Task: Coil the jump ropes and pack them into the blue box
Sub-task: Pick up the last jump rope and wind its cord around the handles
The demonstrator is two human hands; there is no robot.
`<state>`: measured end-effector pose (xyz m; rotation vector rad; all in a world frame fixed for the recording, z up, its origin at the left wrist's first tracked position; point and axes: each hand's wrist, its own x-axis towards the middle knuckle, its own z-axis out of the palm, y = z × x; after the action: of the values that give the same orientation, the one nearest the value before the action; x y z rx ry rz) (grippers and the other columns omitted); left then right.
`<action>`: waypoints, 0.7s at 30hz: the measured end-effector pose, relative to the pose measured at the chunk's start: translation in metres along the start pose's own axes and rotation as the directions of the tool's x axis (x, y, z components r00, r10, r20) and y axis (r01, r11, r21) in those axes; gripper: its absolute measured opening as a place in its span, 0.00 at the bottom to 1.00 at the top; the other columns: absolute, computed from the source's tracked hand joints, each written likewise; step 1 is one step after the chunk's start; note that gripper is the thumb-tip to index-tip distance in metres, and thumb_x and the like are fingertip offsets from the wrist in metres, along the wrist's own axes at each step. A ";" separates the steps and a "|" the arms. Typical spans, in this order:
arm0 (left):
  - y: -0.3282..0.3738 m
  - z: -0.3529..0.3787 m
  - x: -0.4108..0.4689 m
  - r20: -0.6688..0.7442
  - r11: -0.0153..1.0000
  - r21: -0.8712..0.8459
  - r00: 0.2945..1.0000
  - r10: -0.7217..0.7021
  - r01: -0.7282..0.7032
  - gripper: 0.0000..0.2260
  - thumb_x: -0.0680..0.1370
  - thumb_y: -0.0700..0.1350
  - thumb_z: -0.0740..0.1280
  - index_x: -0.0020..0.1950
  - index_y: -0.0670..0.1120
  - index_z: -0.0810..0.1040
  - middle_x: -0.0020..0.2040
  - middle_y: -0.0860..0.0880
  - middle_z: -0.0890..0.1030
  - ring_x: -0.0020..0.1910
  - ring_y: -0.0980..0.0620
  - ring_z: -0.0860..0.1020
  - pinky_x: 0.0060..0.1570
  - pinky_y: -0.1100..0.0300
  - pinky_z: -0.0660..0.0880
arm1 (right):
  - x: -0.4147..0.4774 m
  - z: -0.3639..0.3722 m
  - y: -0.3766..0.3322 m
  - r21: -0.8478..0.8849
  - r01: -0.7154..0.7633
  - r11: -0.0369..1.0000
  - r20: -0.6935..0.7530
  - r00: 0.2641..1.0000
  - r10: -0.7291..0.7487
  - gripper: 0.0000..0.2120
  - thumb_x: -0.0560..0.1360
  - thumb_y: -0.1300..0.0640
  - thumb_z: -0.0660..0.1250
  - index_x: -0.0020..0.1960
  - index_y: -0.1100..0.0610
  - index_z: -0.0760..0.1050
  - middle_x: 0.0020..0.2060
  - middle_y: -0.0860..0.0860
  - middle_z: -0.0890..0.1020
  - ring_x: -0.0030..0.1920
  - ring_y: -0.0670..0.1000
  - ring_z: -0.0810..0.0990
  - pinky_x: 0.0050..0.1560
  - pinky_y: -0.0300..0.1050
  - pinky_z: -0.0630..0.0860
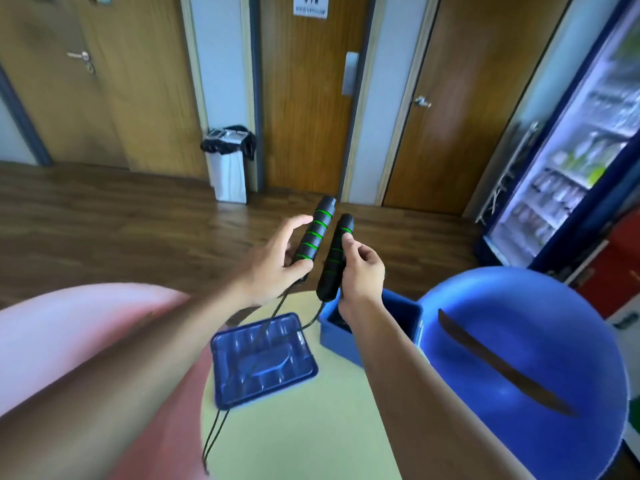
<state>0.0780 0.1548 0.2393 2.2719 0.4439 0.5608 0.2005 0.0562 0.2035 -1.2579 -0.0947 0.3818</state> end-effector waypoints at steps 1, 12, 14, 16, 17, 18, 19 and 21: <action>0.011 0.001 0.006 -0.013 1.000 -0.001 1.000 0.010 -0.010 0.28 0.77 0.48 0.69 0.73 0.63 0.61 0.54 0.52 0.75 0.47 0.52 0.75 0.57 0.50 0.73 | 0.004 -0.002 -0.015 0.027 0.003 1.000 0.012 1.000 -0.003 0.16 0.76 0.47 0.72 0.53 0.61 0.79 0.40 0.51 0.82 0.40 0.50 0.78 0.44 0.49 0.78; 0.105 0.012 0.051 -0.178 0.977 0.056 0.961 0.213 -0.206 0.25 0.77 0.54 0.69 0.70 0.62 0.63 0.50 0.51 0.83 0.46 0.52 0.81 0.45 0.54 0.76 | 0.014 -0.014 -0.133 0.120 0.207 0.971 0.016 0.978 -0.210 0.13 0.78 0.49 0.70 0.47 0.60 0.83 0.43 0.58 0.87 0.48 0.60 0.86 0.53 0.60 0.82; 0.115 0.010 0.055 -0.199 0.976 0.035 0.956 0.216 -0.213 0.24 0.76 0.56 0.69 0.69 0.62 0.64 0.49 0.51 0.83 0.45 0.52 0.82 0.46 0.54 0.77 | 0.011 -0.016 -0.146 0.131 0.222 0.966 0.017 0.974 -0.226 0.12 0.79 0.50 0.69 0.47 0.59 0.84 0.44 0.57 0.87 0.49 0.60 0.86 0.53 0.59 0.82; 0.125 0.006 0.057 -0.218 0.977 0.030 0.953 0.211 -0.209 0.22 0.76 0.56 0.69 0.67 0.59 0.65 0.45 0.49 0.84 0.43 0.51 0.82 0.44 0.51 0.78 | 0.009 -0.019 -0.155 0.123 0.227 0.966 0.050 0.971 -0.234 0.11 0.79 0.51 0.68 0.47 0.57 0.85 0.44 0.58 0.87 0.48 0.59 0.86 0.53 0.60 0.82; 0.130 0.004 0.058 -0.223 0.976 0.038 0.950 0.217 -0.214 0.21 0.76 0.56 0.69 0.66 0.58 0.66 0.42 0.49 0.83 0.40 0.50 0.82 0.41 0.49 0.78 | 0.009 -0.020 -0.159 0.117 0.220 0.968 0.078 0.970 -0.230 0.12 0.80 0.51 0.67 0.46 0.56 0.85 0.45 0.58 0.87 0.48 0.59 0.86 0.53 0.61 0.82; 0.134 0.002 0.058 -0.221 0.974 0.042 0.948 0.227 -0.223 0.19 0.77 0.57 0.68 0.64 0.56 0.66 0.38 0.48 0.83 0.36 0.50 0.82 0.38 0.47 0.78 | 0.008 -0.022 -0.162 0.111 0.207 0.972 0.106 0.970 -0.218 0.12 0.80 0.51 0.66 0.47 0.56 0.85 0.45 0.59 0.87 0.50 0.61 0.86 0.53 0.63 0.82; 0.137 0.001 0.059 -0.218 0.972 0.041 0.948 0.233 -0.230 0.18 0.78 0.57 0.67 0.63 0.56 0.66 0.36 0.48 0.83 0.31 0.50 0.82 0.35 0.46 0.78 | 0.007 -0.023 -0.164 0.110 0.190 0.976 0.141 0.969 -0.204 0.11 0.80 0.52 0.65 0.49 0.55 0.85 0.46 0.60 0.86 0.51 0.63 0.85 0.53 0.64 0.81; 0.144 -0.004 0.059 -0.221 0.974 0.050 0.948 0.228 -0.222 0.15 0.79 0.58 0.65 0.61 0.55 0.66 0.32 0.47 0.82 0.25 0.51 0.80 0.29 0.50 0.78 | 0.007 -0.025 -0.165 0.131 0.159 0.979 0.234 0.954 -0.186 0.11 0.80 0.53 0.65 0.56 0.52 0.84 0.51 0.59 0.86 0.54 0.63 0.84 0.56 0.67 0.79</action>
<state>0.1465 0.0893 0.3624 2.3076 0.3030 0.9413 0.2513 -0.0065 0.3496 -1.0790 -0.3879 0.3845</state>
